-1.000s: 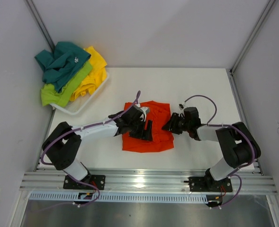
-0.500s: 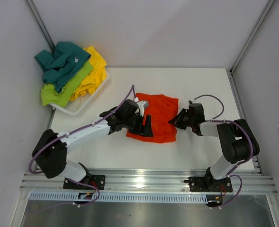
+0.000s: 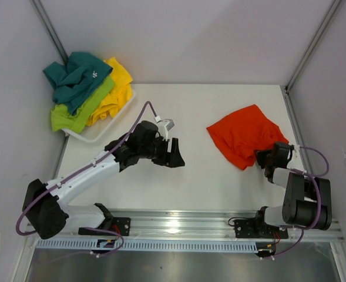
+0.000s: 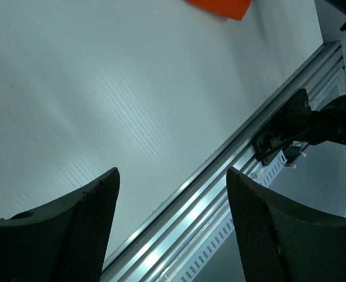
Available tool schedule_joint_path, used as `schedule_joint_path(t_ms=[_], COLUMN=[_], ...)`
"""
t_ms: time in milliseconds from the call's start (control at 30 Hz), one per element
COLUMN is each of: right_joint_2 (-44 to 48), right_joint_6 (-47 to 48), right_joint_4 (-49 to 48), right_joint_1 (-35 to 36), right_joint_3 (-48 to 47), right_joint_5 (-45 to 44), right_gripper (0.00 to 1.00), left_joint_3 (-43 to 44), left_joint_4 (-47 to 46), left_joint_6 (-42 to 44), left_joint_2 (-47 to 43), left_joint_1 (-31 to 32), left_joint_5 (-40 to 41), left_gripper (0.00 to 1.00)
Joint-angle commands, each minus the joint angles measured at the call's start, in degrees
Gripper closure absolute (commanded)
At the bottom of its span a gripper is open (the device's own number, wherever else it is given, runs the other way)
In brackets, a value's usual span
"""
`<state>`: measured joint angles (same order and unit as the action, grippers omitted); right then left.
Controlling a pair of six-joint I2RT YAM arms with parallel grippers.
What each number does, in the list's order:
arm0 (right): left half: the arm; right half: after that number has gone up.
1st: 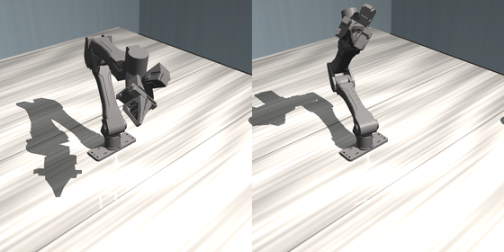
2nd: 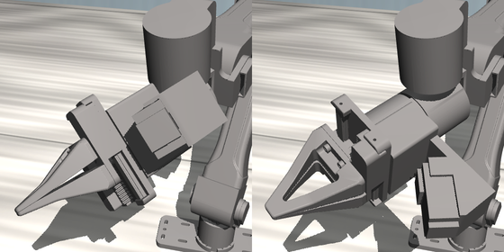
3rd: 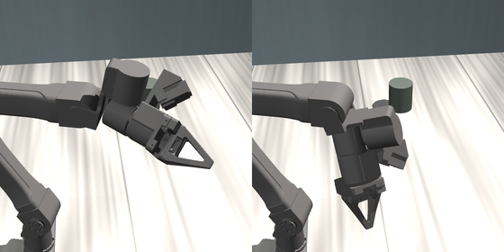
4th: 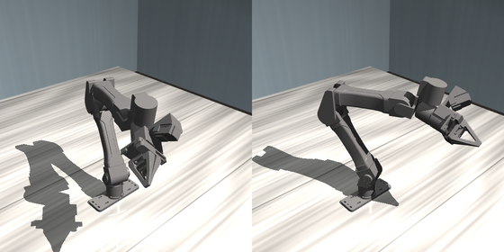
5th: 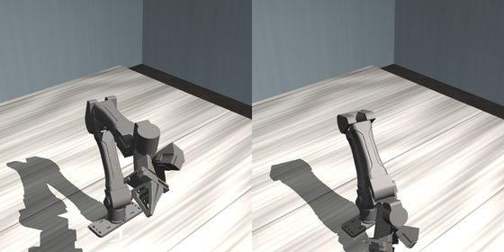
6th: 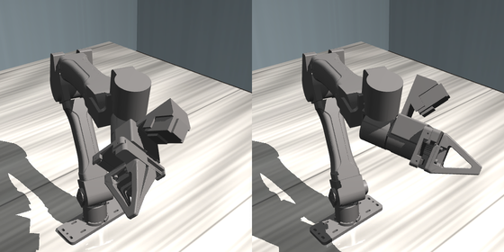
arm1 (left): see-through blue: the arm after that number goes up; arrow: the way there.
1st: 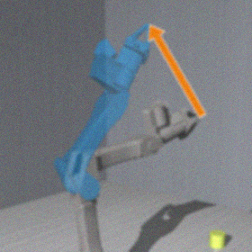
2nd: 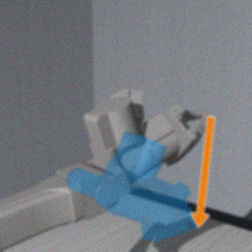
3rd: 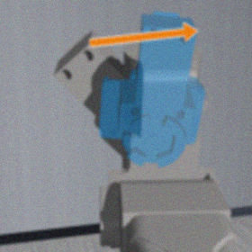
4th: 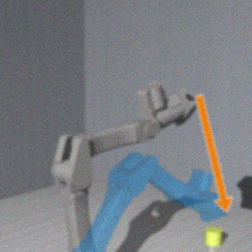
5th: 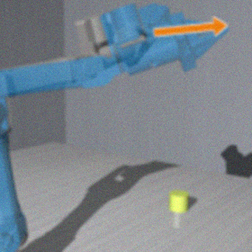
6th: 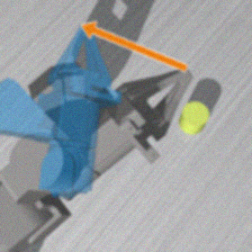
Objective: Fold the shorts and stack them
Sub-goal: Neatly place the folded shorts to the corner
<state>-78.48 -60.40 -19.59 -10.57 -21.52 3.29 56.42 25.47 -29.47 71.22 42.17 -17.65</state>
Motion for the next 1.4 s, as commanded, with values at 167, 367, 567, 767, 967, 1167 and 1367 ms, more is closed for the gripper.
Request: schedule_joint_path(t_ms=[167, 367, 567, 767, 967, 1167, 1367], right_joint_2=[-12.03, -21.7, -31.36, -41.83, -49.66, -53.53, -53.73], right_joint_6=[-12.87, -13.69, -16.86, -19.75, -19.76, -20.89, -20.2], right_joint_4=[-10.0, -15.92, -18.02, -17.4, -16.55, -12.49, -4.86], right_joint_1=[-8.76, -10.96, -11.32, -10.71, -7.89, -4.64, -4.28], right_joint_3=[-3.71, -10.1, -19.93, -31.12, -41.83, -50.62, -55.82], right_joint_5=[-3.3, -3.29, -4.44, -2.43, -5.03, -8.38, -10.75], right_gripper=[1.0, 1.0, 1.0, 1.0, 1.0, 1.0, 0.43], left_joint_3=[-1.84, -3.33, -4.22, -5.18, -5.8, -5.45, -6.24], left_joint_4=[0.45, 0.72, -0.07, -2.53, -4.82, -4.56, -4.56], left_joint_6=[1.0, 0.82, 1.35, 1.0, 0.03, 0.82, 0.21], left_joint_2=[-2.75, -5.65, -5.83, -5.21, -5.13, -3.46, -4.24], left_joint_1=[-0.6, -0.6, -0.69, -1.56, -2.53, -3.68, -4.64], left_joint_5=[-1.16, -1.68, -1.6, -0.81, -1.69, -1.33, -0.98], left_gripper=[0.24, 0.24, 0.24, 0.24, 0.24, 0.24, 0.24])
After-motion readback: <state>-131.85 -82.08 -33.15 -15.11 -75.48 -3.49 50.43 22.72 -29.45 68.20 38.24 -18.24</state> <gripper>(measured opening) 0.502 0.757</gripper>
